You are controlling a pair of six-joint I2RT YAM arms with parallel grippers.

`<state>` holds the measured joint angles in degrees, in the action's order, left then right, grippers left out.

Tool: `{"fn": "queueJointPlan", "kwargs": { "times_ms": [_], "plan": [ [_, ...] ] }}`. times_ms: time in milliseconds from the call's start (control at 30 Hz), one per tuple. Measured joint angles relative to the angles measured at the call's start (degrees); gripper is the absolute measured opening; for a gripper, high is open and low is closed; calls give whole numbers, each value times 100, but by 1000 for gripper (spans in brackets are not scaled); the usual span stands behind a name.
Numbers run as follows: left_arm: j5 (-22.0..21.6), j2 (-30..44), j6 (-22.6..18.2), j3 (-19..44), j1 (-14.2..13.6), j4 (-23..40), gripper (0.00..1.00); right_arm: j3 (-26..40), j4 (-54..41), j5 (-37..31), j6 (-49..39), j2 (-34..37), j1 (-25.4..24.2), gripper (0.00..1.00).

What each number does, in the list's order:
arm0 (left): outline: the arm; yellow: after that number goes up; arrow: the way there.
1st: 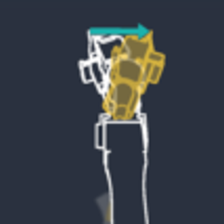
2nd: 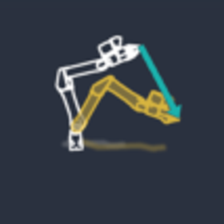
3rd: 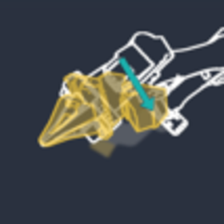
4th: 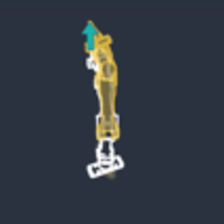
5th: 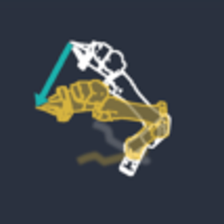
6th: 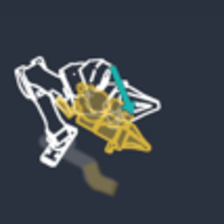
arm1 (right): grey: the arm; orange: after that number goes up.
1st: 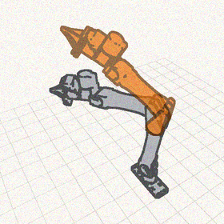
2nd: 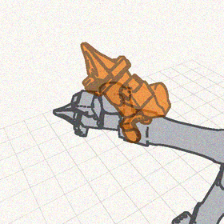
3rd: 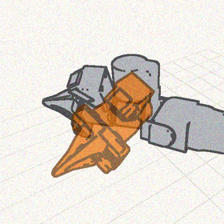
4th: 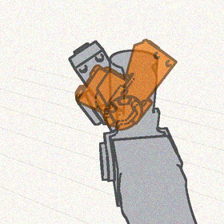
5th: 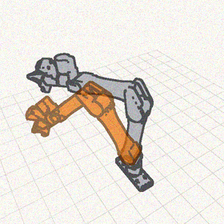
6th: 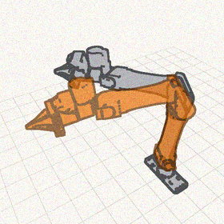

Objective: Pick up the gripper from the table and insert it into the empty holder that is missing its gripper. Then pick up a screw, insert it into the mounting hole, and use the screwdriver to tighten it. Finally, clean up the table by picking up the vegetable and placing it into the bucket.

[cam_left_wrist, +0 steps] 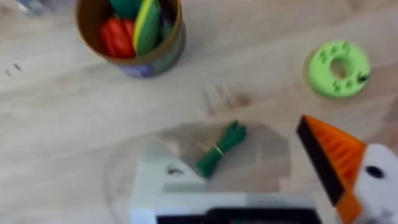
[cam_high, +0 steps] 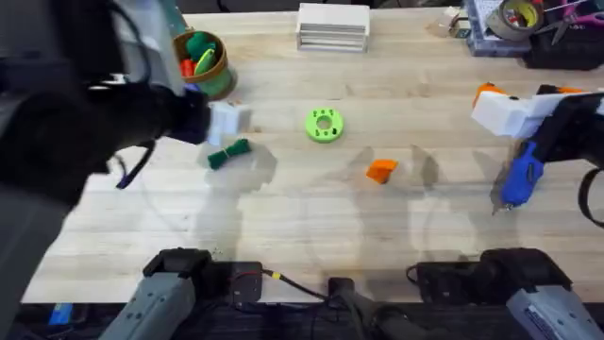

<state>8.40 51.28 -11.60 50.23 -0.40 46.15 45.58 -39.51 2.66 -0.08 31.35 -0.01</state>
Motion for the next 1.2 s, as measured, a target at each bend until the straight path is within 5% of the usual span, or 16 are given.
{"fn": "queueJointPlan", "kwargs": {
  "times_ms": [33,200,233,400,433,633,1200],
  "plan": [
    [9,-192,-4,31,0,-73,839,0,0,0,0,0,0,947],
    [75,-999,-20,51,0,-290,68,0,0,0,0,-1,0,946],
    [80,-1121,-60,51,0,-331,98,0,0,0,0,0,0,947],
    [86,-1479,-40,51,0,-395,877,0,0,0,0,0,0,946],
    [90,-1503,-24,51,0,-389,967,0,-1,0,0,0,0,946],
    [156,-1507,-23,51,0,-346,993,0,0,0,0,-1,0,947],
    [1375,-1507,4,51,0,-656,993,0,-2,0,0,0,0,947]
  ]
}}
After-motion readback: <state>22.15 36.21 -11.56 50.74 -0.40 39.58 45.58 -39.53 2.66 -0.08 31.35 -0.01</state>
